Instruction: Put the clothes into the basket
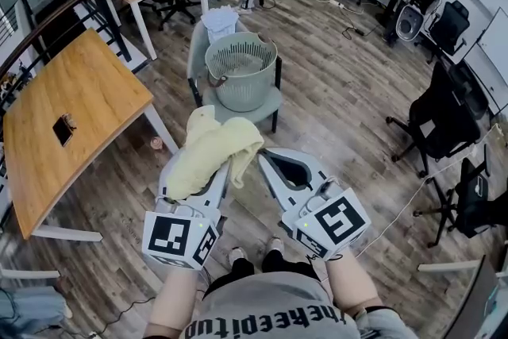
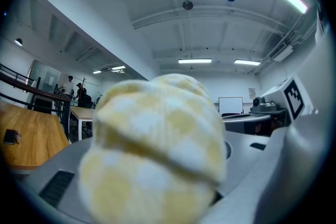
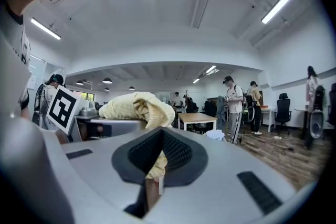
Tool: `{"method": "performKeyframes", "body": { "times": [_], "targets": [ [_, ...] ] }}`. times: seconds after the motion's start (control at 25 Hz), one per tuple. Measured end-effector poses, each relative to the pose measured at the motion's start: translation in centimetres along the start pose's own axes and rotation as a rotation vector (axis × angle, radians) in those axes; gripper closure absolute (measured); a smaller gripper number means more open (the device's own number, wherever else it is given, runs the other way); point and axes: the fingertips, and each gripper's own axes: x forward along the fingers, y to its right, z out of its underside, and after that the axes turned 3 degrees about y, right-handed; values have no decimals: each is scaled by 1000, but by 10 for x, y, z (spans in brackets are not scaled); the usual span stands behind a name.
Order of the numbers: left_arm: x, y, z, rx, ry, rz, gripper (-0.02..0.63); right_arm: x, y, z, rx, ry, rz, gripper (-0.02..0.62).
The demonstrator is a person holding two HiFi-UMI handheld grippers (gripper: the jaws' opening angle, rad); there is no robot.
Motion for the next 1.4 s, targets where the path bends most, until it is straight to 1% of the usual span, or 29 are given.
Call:
{"method": "performKeyframes", "body": {
  "times": [0.2,0.36,0.64,0.8,0.96,1.24,1.4],
  "targets": [
    [-3,-7,3,-10,0,19,383,5,-7,5,1,-6,17,586],
    [-8,-12,6,-13,-4,39,383,7,-12,7,37,7,33,586],
    [1,-18,16,-18,-21,72,383,13,-5,15,49,-3,64,586],
    [17,-20,17,-18,-26,75,383,21,9,17,41,-3,63,586],
    [39,-26,18,-15,-22,58,383,32,26,14,26,2,30,586],
    [101,-30,8,-18,-15,21,383,56,86,2,33,1,-17,588],
    [123,-31,12,-21,-10,-2,383,65,110,5,44,11,-46,588]
  ]
}}
